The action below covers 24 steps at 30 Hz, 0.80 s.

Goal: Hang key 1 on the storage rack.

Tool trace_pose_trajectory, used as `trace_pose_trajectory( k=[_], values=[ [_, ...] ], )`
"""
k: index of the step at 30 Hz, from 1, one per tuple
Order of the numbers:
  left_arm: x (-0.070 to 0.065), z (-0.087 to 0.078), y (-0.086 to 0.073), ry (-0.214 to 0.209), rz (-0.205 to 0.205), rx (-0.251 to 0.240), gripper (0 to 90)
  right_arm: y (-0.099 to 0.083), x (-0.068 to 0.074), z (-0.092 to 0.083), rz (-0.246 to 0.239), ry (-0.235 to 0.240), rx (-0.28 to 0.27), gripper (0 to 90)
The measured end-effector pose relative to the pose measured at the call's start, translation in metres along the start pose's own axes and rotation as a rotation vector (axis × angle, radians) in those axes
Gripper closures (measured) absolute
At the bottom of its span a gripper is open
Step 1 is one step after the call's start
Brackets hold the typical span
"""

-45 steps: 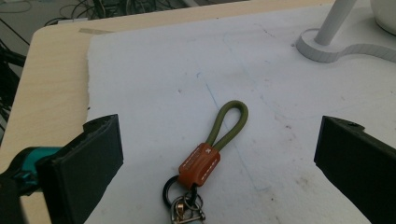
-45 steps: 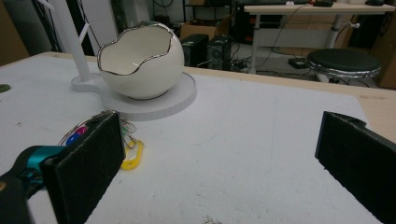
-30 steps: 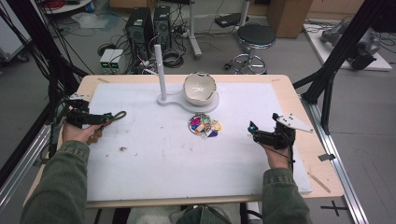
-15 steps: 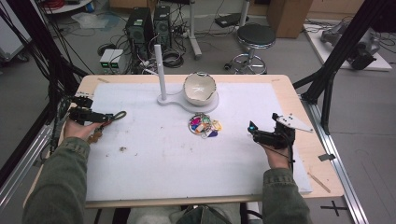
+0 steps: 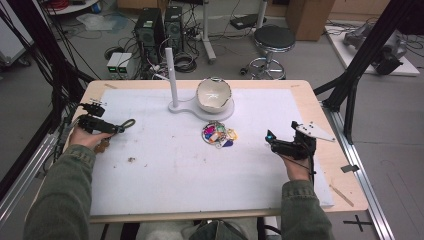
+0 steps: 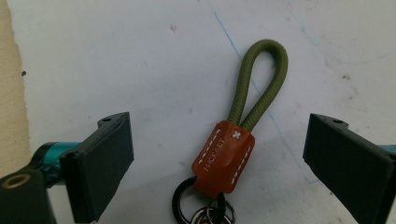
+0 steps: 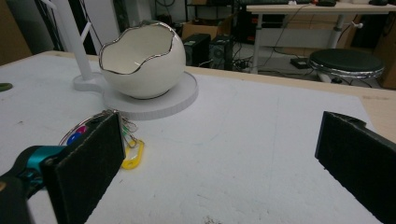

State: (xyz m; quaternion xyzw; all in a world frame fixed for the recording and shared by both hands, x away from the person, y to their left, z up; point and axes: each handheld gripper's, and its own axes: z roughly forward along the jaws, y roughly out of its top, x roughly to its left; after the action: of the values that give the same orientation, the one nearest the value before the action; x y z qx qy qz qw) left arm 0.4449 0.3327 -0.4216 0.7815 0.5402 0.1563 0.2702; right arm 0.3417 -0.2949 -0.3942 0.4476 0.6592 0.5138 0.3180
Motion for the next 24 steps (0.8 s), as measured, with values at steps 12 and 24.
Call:
trace_pose_trajectory(
  k=[12,24],
  values=[
    [-0.0028,0.0051,-0.0018,0.023,0.034,0.051,29.6,0.0,-0.0003,-0.0001,0.004,-0.01,0.003,0.5],
    [-0.0001,-0.0009,-0.0004,0.002,0.044,0.044,68.5,-0.0001,-0.0022,0.0007,0.006,-0.019,0.0,0.5]
  ],
)
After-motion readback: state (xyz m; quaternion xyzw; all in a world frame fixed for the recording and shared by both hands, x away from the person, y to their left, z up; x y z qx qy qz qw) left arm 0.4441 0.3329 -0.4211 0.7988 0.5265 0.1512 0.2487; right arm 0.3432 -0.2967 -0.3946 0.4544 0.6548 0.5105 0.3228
